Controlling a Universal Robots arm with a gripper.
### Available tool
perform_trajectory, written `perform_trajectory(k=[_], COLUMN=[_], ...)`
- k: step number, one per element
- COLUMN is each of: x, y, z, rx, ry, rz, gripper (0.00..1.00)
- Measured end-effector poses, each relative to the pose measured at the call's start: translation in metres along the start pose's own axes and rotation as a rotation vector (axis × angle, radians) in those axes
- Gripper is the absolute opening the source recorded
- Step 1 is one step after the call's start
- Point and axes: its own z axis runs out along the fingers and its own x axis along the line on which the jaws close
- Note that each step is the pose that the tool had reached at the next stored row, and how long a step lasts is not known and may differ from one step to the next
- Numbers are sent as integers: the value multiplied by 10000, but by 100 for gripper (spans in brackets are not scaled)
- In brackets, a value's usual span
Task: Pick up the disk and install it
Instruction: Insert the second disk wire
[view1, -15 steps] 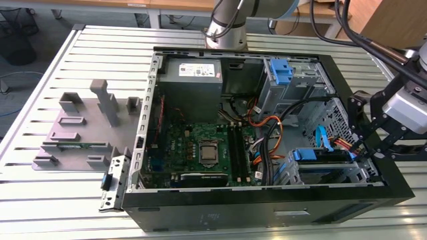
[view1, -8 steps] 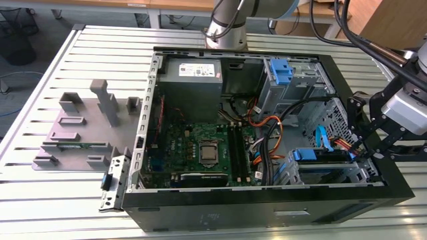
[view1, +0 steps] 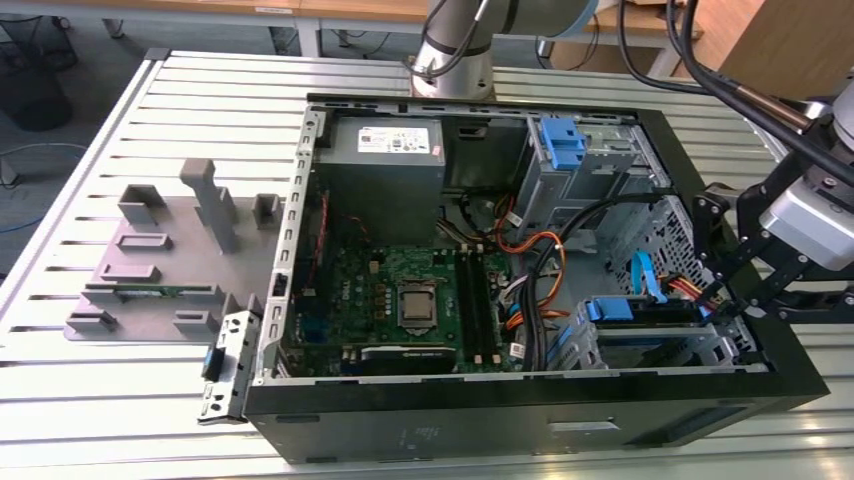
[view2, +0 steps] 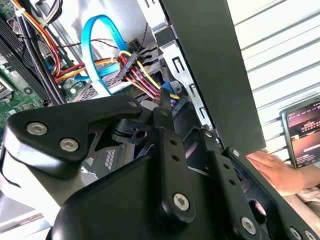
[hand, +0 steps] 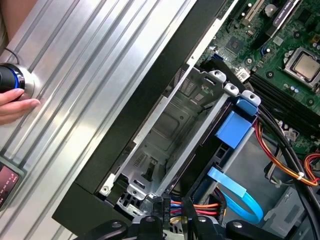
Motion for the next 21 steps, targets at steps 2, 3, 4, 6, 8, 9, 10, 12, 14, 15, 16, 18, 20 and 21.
perform_trajectory(k=[2, 3, 4, 6, 8, 9, 10, 12, 14, 15, 16, 18, 20, 21], x=[-1, -2, -2, -3, -5, -5, -6, -7, -8, -8, -8, -7, -7, -12], y=[2, 3, 4, 5, 7, 8, 9, 11, 12, 12, 11, 11, 13, 19], z=[0, -1, -1, -1, 0, -1, 0, 0, -1, -5, -13, -33, -35, -37], rx=[0, 0, -1, -1, 0, -1, 0, 0, 0, 0, 0, 0, 3, 11], ry=[0, 1, 2, 2, 1, 0, 0, 0, 0, 0, 1, 0, -1, 5], rz=[0, 0, 0, 0, 0, 0, 0, 0, 0, 0, 1, 3, 8, 13], gripper=[29, 29, 28, 22, 17, 17, 17, 17, 17, 17, 17, 17, 17, 17])
